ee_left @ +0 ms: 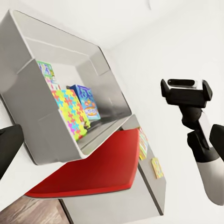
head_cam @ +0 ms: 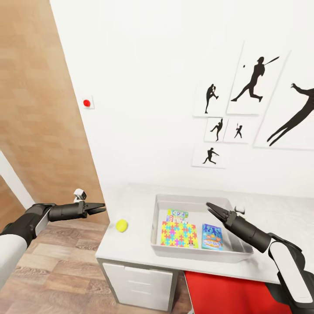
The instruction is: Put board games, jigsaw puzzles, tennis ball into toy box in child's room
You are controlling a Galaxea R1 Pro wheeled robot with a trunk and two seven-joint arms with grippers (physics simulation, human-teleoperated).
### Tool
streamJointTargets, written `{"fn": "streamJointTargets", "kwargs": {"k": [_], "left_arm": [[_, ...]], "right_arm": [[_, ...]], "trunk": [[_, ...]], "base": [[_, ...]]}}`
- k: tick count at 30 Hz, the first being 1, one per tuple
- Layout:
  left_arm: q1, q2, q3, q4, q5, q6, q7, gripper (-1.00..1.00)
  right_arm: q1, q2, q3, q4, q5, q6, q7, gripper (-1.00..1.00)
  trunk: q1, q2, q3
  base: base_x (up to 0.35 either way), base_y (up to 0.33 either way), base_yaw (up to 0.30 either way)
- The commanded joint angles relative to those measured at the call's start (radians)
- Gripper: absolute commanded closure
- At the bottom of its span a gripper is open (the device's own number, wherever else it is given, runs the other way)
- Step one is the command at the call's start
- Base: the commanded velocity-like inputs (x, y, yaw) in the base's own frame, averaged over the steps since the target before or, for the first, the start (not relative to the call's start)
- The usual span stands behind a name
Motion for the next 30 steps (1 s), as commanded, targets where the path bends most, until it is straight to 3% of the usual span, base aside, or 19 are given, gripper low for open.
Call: {"fn": "streamJointTargets", "kwargs": {"k": [1,16,30], "left_arm": [[-0.001,0.001,-0.007,0.0,0.005,0.011,-0.003,-1.0],[-0.001,0.003,-0.006,0.0,0.006,0.011,-0.006,-1.0],[0.0,0.001,-0.007,0.0,0.003,0.011,-0.003,-1.0]], "right_arm": [[-0.001,0.0,-0.001,0.0,-0.001,0.005,0.007,-1.0],[0.001,0.003,-0.001,0.01,0.0,-0.002,0.03,-1.0],[0.001,0.003,-0.019,0.031,0.001,-0.007,0.021,-1.0]], "trunk": [[0.001,-0.002,-0.001],[0.001,-0.002,0.023],[0.001,-0.002,0.026]], "base": [[-0.027,0.008,0.0],[-0.023,0.049,0.0],[0.0,0.001,0.0]]}}
